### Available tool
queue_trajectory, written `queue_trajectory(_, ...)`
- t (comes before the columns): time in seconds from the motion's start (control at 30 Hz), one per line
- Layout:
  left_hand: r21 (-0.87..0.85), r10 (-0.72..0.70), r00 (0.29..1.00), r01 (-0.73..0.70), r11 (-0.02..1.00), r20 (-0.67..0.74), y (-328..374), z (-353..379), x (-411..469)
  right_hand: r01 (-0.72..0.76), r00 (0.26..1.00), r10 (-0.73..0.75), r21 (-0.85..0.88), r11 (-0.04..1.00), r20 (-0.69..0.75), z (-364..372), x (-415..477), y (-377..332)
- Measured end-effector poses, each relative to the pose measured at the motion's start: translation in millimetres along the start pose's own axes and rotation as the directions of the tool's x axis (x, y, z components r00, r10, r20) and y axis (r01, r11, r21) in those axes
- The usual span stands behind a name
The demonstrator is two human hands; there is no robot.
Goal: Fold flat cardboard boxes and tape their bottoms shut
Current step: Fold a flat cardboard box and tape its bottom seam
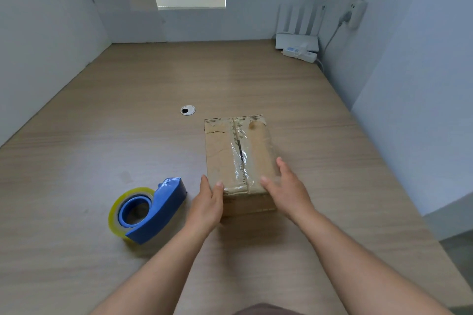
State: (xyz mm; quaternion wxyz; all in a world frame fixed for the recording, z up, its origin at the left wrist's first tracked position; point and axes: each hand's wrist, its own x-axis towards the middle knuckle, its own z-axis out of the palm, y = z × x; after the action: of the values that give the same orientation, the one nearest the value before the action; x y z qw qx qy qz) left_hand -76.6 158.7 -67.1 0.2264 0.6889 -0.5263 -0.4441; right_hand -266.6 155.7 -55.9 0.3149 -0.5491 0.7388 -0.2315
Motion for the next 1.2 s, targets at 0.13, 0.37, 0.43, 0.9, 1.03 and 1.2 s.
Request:
queue_trajectory(0.13,0.091,0.118,0.99,-0.125,0.988,0.079,-7.9,-17.6,1.8,0.13,0.986,-0.13,0.0,0.991,0.101,-30.3,10.2,15.8)
queue_trajectory(0.37,0.726,0.307,0.944,-0.296,0.621,0.123,9.5,-38.2,8.2,0.325,0.946,-0.238,-0.655,0.682,0.221,-35.8,12.3,-5.1)
queue_trajectory(0.43,0.8,0.355,0.931,-0.278,0.532,0.087,11.8,-32.8,12.6,0.357,0.93,-0.287,-0.739,0.572,0.227,-26.6,15.2,-5.6)
queue_trajectory(0.9,0.706,0.296,0.907,-0.419,0.57,0.299,-1.6,-59.3,29.2,0.494,0.812,-0.153,-0.524,0.693,0.563,-65.3,36.2,3.7)
queue_trajectory(1.03,0.737,0.325,0.918,-0.38,0.558,0.227,-3.9,-56.2,28.4,0.565,0.816,-0.244,-0.633,0.53,0.524,-76.4,37.3,-6.4)
queue_trajectory(1.2,0.742,0.334,0.926,-0.348,0.573,0.177,-10.2,-47.3,26.8,0.642,0.766,-0.403,-0.642,0.42,0.501,-66.6,27.1,-8.0)
